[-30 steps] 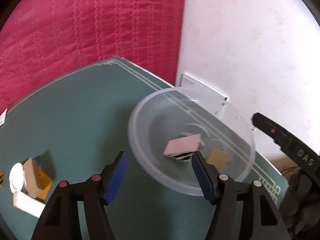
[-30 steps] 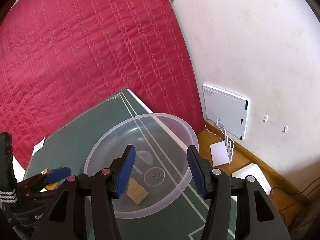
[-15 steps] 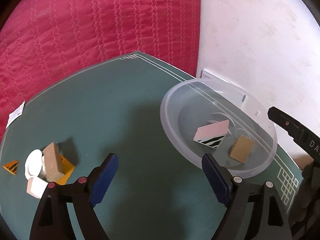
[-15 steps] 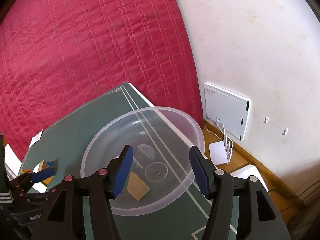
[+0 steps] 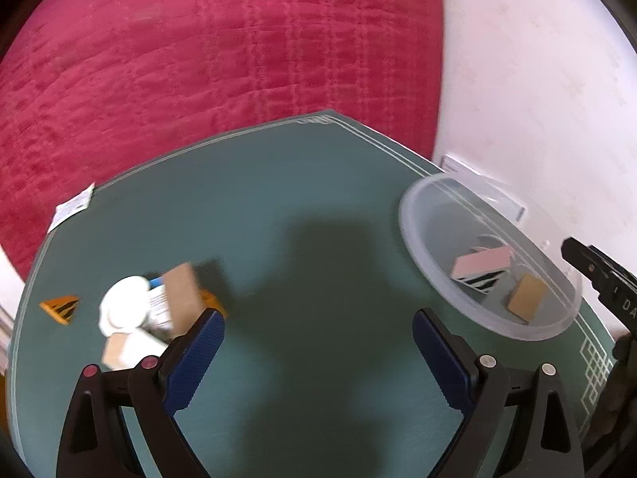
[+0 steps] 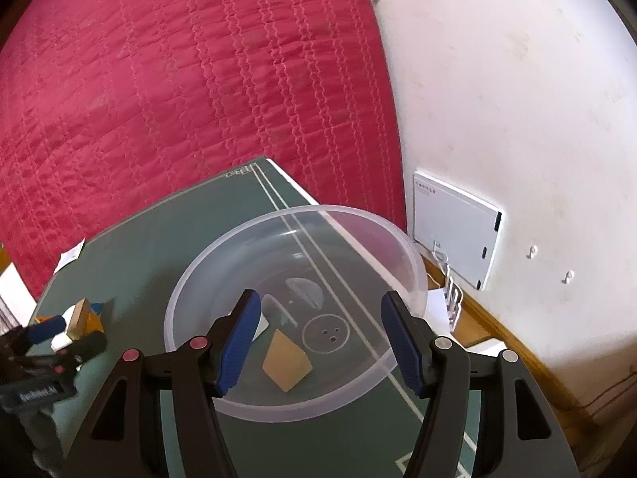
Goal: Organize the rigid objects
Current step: 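Move the open left gripper back over the blocks on the table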
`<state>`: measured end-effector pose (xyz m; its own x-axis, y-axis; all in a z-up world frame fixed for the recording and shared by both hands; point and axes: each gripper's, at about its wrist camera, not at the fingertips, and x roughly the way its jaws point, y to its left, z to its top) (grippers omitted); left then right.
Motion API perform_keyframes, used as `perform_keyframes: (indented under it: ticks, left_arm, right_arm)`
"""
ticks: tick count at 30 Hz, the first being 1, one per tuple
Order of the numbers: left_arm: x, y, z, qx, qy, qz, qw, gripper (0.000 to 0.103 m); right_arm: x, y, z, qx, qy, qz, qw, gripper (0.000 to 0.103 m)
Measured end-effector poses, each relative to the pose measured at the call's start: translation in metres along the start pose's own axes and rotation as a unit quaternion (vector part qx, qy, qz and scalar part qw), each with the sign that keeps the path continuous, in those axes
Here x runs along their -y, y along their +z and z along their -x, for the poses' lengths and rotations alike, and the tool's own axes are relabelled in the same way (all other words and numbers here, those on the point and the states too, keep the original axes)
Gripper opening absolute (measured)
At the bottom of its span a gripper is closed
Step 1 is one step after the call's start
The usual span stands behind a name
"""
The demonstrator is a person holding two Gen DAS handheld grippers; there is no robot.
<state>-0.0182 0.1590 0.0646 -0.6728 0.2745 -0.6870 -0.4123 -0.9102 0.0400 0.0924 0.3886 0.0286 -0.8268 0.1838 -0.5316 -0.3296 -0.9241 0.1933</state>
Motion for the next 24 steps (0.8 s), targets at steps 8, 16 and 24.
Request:
perform_keyframes:
  ticks: [8, 16, 24]
  left_arm:
    - [-0.054, -0.014, 0.010, 0.000, 0.041, 0.056, 0.9976, 0.098]
    - [-0.112, -0.032, 0.008, -0.012, 0.091, 0.128, 0.9875, 0.098]
    - [-0.133, -0.036, -0.006, -0.024, 0.133, 0.166, 0.9768, 0.098]
  right_arm:
    - [-0.013, -0.004, 0.003, 0.009, -0.001, 0.024, 1.000, 0.065]
    - [-0.028, -0.011, 0.009, 0.021, -0.001, 0.055, 0.998, 0.067]
    - [-0.039, -0.014, 0.010, 0.021, 0.003, 0.073, 0.997, 0.068]
